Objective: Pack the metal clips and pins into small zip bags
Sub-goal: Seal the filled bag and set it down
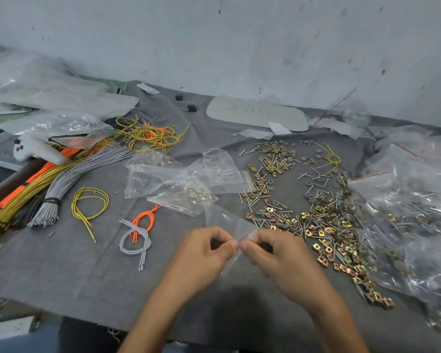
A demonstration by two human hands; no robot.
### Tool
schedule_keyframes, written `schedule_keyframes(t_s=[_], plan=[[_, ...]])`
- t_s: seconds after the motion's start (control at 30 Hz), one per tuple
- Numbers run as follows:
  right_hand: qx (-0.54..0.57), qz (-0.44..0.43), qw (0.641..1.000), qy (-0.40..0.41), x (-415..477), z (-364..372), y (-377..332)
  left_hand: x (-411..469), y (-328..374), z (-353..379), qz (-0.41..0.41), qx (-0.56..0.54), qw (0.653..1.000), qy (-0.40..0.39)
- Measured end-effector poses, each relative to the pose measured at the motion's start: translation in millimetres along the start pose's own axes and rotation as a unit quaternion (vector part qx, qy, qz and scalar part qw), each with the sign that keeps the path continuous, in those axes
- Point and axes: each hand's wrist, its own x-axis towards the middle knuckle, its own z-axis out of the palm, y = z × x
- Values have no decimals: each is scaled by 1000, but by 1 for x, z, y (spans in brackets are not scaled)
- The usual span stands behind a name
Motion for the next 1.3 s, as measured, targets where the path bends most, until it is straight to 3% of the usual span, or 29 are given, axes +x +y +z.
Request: schedule_keyframes(t_s=[0.07,0.17,0.27,0.37,0.47,0.57,0.7,0.83,1.03,1.2,1.3], plan=[[-44,-19,999,-5,-1,-3,-1,0,-1,0,19,86,993,76],[-58,-4,998,-11,-5,-1,-3,4,-4,-11,45,101,980,167],[-47,17,997,59,-1,12,-4,-4,-1,-1,126,153,973,118],[-12,25,997,72,0,25,-2,-12,-6,9,147,229,959,79],[6,48,993,104,-2,28,9,-8,-8,3,160,248,946,132],[-19,55,991,122,-3,32,15,-10,-6,1,237,191,929,212],[60,55,991,109,5,48,13,-11,-15,13,336,183,903,193],[135,43,985,95,18,66,24,-8,-31,11,303,214,921,120],[93,41,995,3,37,61,41,7,-40,6,150,262,944,130],[-117,46,982,144,52,27,62,32,-42,16,108,283,942,142],[-236,67,964,103,69,14,64,45,-41,28,98,281,944,141]])
